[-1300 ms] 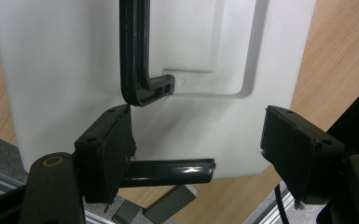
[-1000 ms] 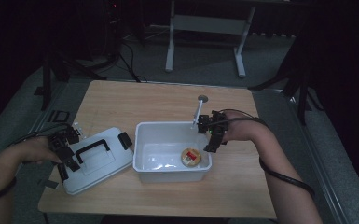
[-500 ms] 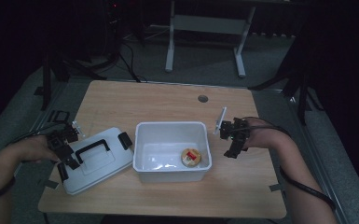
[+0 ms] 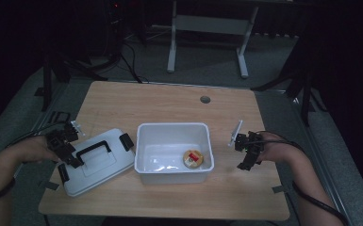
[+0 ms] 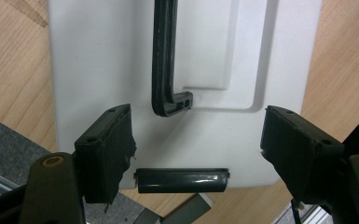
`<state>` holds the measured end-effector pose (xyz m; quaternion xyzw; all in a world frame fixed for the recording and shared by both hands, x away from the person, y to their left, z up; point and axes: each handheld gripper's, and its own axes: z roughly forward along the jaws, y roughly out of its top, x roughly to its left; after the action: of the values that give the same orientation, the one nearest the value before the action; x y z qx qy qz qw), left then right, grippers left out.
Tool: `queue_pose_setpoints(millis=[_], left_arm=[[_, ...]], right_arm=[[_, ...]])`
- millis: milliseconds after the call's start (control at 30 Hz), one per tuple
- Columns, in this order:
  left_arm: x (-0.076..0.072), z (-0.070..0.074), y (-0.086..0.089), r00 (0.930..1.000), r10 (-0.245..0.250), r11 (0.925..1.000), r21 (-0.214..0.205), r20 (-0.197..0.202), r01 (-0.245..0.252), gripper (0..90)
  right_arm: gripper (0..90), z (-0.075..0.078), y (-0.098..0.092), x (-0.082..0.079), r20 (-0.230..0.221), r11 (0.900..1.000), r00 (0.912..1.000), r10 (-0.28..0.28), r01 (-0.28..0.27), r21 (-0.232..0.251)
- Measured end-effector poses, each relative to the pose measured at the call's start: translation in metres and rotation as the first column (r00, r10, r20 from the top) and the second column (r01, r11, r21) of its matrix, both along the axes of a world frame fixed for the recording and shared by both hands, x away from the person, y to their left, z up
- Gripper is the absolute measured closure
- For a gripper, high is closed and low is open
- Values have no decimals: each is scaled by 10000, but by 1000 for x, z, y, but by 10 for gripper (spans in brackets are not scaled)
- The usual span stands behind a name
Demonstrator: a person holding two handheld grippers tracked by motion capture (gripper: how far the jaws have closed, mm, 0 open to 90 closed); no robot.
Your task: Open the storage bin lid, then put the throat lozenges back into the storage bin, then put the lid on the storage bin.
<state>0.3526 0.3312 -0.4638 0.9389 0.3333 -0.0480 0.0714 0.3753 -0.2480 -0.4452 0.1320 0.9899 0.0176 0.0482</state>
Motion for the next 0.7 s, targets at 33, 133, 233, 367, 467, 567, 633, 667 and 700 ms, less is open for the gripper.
queue_pose_setpoints(millis=[33,133,233,367,467,567,633,667,700], left_arm=[[0,-1,0,10000,4,10000,96,-4,-4,248],[0,-1,1,10000,27,9999,108,16,-27,248],[-2,-2,1,9999,-2,9999,115,104,1,248],[-2,-3,0,9998,-46,9999,110,189,44,248],[-2,-4,-2,9996,-176,9998,131,209,173,248],[-1,-4,-4,9993,-260,9995,179,268,255,248],[-1,-5,-6,9992,-298,9994,177,266,293,248],[-1,-5,-6,9989,-371,9991,205,286,365,248],[-1,-5,-7,9984,-436,9988,256,361,427,248]], right_arm=[[140,-2,-2,-1,-20,10000,10000,-52,52,-26],[140,-6,-6,-2,-58,9999,9999,-103,103,-50],[141,-10,-14,-5,-78,9997,9996,-254,254,-56],[142,-12,-20,-8,-85,9993,9992,-382,382,-29],[142,-12,-24,-11,-67,9992,9992,-404,404,38],[143,-13,-27,-12,-55,9988,9988,-492,493,49],[143,-14,-28,-13,-70,9986,9986,-527,527,82],[143,-15,-29,-14,-70,9985,9985,-540,540,75],[146,-15,-30,-14,-103,9984,9984,-563,564,96]])
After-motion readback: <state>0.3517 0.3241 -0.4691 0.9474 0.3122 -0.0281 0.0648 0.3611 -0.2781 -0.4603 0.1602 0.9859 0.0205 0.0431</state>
